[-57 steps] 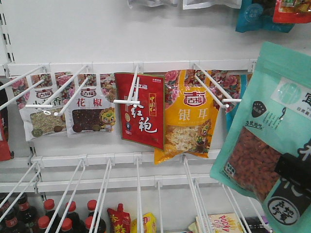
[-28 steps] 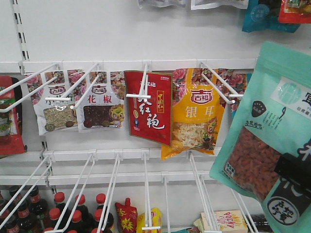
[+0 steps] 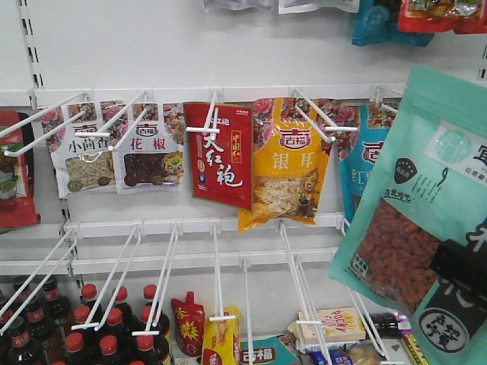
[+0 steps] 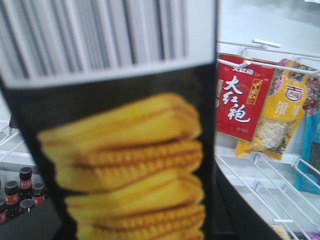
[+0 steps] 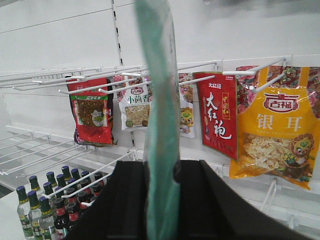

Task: Pick snacks and fruit into basket
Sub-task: 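Hold both items and drive the base away from the shelf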

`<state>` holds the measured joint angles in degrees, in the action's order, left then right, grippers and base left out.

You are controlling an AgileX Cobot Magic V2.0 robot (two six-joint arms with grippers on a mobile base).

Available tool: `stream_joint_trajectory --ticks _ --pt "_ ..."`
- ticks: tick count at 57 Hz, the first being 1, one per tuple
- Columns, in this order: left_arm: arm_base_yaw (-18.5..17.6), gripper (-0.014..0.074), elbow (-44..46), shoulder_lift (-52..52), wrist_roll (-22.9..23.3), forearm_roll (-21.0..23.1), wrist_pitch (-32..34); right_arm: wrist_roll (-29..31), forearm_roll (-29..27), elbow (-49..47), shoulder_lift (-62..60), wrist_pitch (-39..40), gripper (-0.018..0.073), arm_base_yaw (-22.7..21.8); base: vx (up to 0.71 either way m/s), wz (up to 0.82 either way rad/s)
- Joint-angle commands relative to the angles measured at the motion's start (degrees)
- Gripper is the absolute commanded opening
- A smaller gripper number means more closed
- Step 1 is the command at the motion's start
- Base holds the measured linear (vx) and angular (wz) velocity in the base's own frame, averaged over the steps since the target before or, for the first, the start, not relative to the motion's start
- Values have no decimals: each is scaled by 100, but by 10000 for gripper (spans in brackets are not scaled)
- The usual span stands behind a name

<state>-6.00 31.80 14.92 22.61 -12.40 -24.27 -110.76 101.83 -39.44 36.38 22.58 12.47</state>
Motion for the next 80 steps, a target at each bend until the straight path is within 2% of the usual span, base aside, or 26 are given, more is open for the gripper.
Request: stream_joint_trajectory --ticks 1,80 --pt "-36 2 210 70 -19 -42 571 4 21 -179 -8 -194 -9 -22 -17 -10" --pt "-36 2 210 70 -19 -42 571 4 21 -179 -8 -200 -9 -22 -23 -9"
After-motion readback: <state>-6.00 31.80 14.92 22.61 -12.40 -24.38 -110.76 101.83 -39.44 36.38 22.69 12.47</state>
